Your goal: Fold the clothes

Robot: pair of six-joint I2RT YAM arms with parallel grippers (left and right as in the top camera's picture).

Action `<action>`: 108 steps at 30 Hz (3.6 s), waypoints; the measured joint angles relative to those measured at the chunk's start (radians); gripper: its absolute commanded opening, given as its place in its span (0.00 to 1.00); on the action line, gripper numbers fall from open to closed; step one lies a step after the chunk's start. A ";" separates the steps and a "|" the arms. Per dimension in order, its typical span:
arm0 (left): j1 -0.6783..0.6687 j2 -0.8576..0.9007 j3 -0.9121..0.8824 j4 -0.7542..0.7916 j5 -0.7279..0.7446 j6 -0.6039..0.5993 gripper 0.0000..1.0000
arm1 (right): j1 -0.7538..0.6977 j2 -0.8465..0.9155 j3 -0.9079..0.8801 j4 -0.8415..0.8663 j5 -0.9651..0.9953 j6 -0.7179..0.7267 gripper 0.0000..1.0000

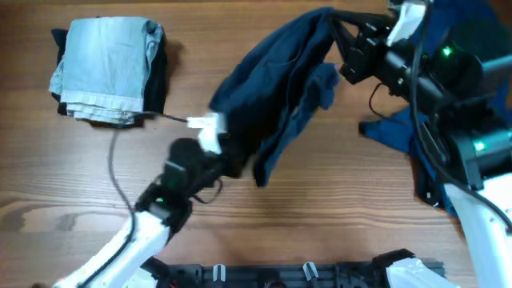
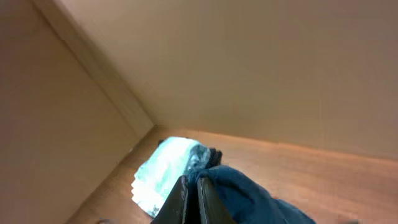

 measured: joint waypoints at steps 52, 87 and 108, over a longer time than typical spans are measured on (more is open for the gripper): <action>0.028 -0.254 0.560 -0.363 -0.511 0.471 0.04 | -0.118 -0.183 0.002 -0.447 0.222 -0.119 0.04; -0.100 0.621 0.715 -0.461 -0.186 0.499 0.77 | -0.291 -0.071 0.071 -0.581 0.333 -0.138 0.14; -0.004 0.704 0.782 -0.495 -0.183 0.499 0.07 | -0.311 0.035 0.071 -0.631 0.311 -0.148 0.61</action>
